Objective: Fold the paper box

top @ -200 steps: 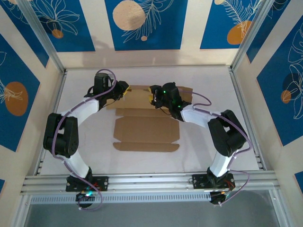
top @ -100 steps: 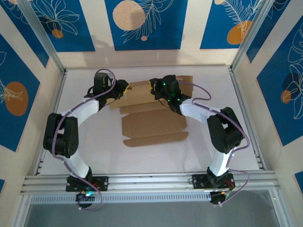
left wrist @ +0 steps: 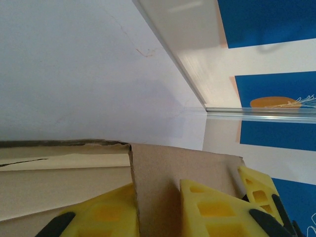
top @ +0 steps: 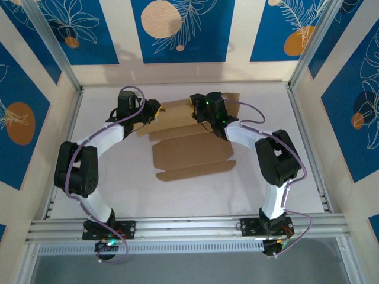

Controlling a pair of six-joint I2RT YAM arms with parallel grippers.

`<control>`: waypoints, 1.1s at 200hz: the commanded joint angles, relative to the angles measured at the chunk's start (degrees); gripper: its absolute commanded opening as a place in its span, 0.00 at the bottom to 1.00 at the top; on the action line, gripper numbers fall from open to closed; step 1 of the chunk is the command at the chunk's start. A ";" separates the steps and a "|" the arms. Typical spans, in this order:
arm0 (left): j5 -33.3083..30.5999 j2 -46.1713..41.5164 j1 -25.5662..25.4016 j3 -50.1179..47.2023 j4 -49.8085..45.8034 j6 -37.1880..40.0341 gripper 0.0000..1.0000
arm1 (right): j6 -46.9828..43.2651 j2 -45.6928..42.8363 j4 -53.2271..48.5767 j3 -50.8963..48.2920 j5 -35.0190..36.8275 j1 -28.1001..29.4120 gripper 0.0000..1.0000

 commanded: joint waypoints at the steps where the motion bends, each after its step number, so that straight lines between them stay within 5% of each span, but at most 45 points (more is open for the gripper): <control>1: -1.23 -0.88 -0.60 -0.58 -1.73 1.34 0.22 | -2.84 -1.56 7.23 -2.34 3.00 -0.09 0.52; 72: -5.12 -1.27 -0.86 0.12 -0.96 0.18 0.22 | -4.07 -9.22 3.74 -7.47 16.09 3.81 0.61; 137: -5.43 -1.51 -1.56 -0.57 0.29 0.16 0.22 | -0.85 -5.18 -1.78 -2.85 18.81 6.35 0.64; 171: -5.25 -1.63 -1.56 -1.07 0.53 0.18 0.21 | -0.73 -2.37 -2.48 -0.15 18.51 5.71 0.57; 220: -4.34 -1.33 -1.56 -0.88 0.99 0.26 0.22 | -0.43 0.50 -1.31 1.60 18.14 4.66 0.35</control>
